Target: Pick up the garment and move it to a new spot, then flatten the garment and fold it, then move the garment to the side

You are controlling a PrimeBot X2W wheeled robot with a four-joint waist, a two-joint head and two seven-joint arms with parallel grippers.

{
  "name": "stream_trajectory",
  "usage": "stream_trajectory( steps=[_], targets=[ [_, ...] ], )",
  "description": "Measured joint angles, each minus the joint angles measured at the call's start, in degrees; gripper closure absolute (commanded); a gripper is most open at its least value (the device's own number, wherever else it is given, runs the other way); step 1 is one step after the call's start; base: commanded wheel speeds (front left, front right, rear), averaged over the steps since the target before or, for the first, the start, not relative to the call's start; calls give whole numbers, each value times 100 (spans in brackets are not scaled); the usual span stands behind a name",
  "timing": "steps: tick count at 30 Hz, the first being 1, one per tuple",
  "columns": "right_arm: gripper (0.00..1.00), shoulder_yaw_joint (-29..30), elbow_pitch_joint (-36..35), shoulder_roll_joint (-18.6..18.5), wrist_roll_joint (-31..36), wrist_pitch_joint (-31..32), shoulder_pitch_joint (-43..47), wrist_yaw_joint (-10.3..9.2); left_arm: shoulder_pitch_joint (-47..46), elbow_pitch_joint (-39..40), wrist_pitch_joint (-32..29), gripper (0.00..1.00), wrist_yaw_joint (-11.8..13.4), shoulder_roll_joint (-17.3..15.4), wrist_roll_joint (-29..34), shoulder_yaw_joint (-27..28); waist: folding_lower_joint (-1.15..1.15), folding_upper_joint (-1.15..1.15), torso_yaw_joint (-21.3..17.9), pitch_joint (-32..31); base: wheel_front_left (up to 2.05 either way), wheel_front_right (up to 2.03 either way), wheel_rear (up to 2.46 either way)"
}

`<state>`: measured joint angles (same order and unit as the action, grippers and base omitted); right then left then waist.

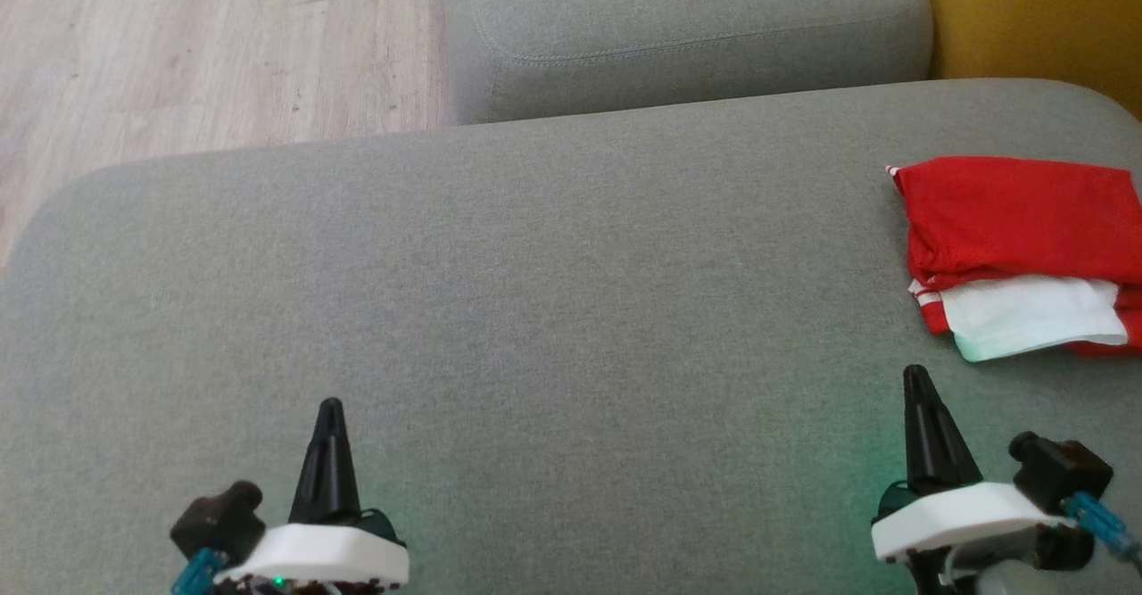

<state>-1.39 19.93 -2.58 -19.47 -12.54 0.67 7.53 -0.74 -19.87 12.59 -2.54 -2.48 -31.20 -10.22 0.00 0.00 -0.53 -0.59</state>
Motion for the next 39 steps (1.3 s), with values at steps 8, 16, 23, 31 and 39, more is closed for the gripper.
stream_trajectory(
  steps=[8,16,23,31,39],
  targets=[
    [100,46,-13,0,-506,129,-1,0,-1,31,-132,100,-9,0,-421,110,0,0,4,6,0,0,0],
    [100,105,-55,0,-1016,254,-4,0,-3,58,-253,100,-55,0,-838,204,0,0,8,11,0,0,0],
    [100,155,-71,0,-1468,350,-10,0,-11,71,-392,100,-99,0,-1209,296,0,0,11,16,0,0,0],
    [100,203,-100,0,-1962,461,-18,0,-15,118,-508,100,-107,0,-1629,398,0,0,15,21,0,0,0],
    [100,260,-120,0,-2471,604,-76,0,-19,144,-654,100,-153,0,-2048,492,0,0,18,26,0,0,0]
  ],
)
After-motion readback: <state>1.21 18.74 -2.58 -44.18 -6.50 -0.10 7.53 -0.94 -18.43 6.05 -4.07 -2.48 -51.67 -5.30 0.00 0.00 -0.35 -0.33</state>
